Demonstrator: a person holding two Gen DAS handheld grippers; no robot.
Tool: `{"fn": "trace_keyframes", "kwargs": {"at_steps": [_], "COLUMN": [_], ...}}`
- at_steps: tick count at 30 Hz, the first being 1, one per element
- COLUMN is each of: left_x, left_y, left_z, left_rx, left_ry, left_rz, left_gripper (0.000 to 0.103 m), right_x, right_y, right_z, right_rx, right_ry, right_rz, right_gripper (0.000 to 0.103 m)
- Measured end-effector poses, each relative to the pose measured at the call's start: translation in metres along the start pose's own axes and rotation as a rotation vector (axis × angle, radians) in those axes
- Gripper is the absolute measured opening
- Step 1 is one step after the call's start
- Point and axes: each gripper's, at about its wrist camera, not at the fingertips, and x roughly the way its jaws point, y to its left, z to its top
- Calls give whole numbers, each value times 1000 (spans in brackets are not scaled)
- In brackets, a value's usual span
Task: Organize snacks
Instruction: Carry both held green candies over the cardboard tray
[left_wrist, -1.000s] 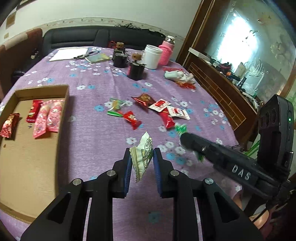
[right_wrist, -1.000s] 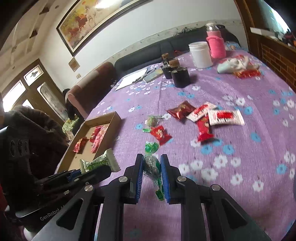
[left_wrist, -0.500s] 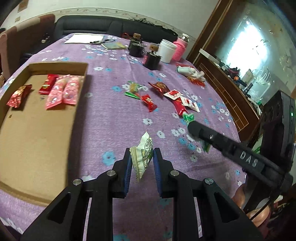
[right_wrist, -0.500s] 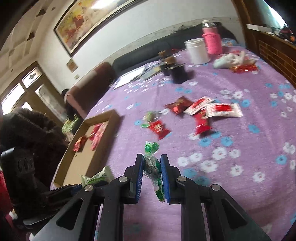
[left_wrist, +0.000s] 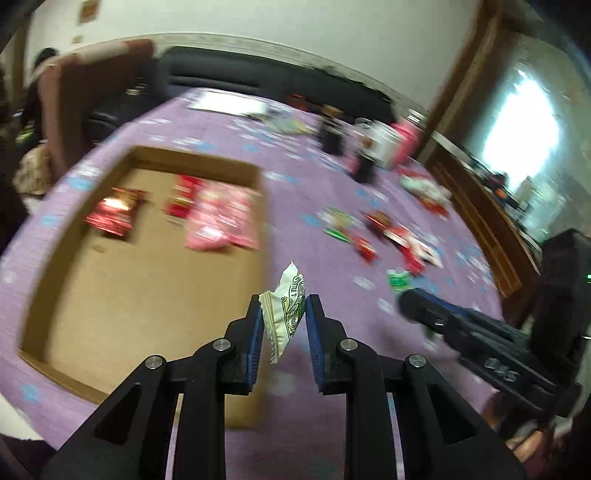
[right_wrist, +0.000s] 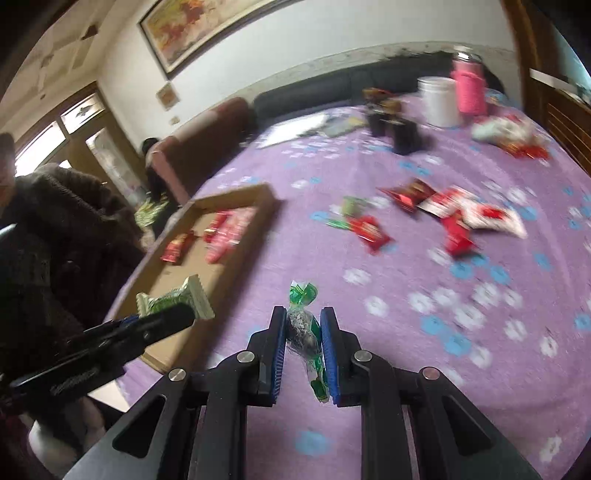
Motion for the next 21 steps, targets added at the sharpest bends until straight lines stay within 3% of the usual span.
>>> {"fn": "trace_keyframes", "kwargs": {"at_steps": [7, 13, 21], "left_x": [37, 66, 69], "left_y": [77, 119, 134], "left_z": [36, 40, 36], "left_rx": [-101, -180, -230], "left_ry": [32, 98, 118], "left_rz": [160, 207, 199], "left_gripper": [20, 20, 23], "right_x": [77, 151, 175], "right_y": [80, 117, 130], "right_z": [52, 54, 45], "right_rx": [-114, -168, -216], "right_ry": [69, 189, 199], "right_rz": [76, 57, 17], "right_gripper": [19, 18, 22]}}
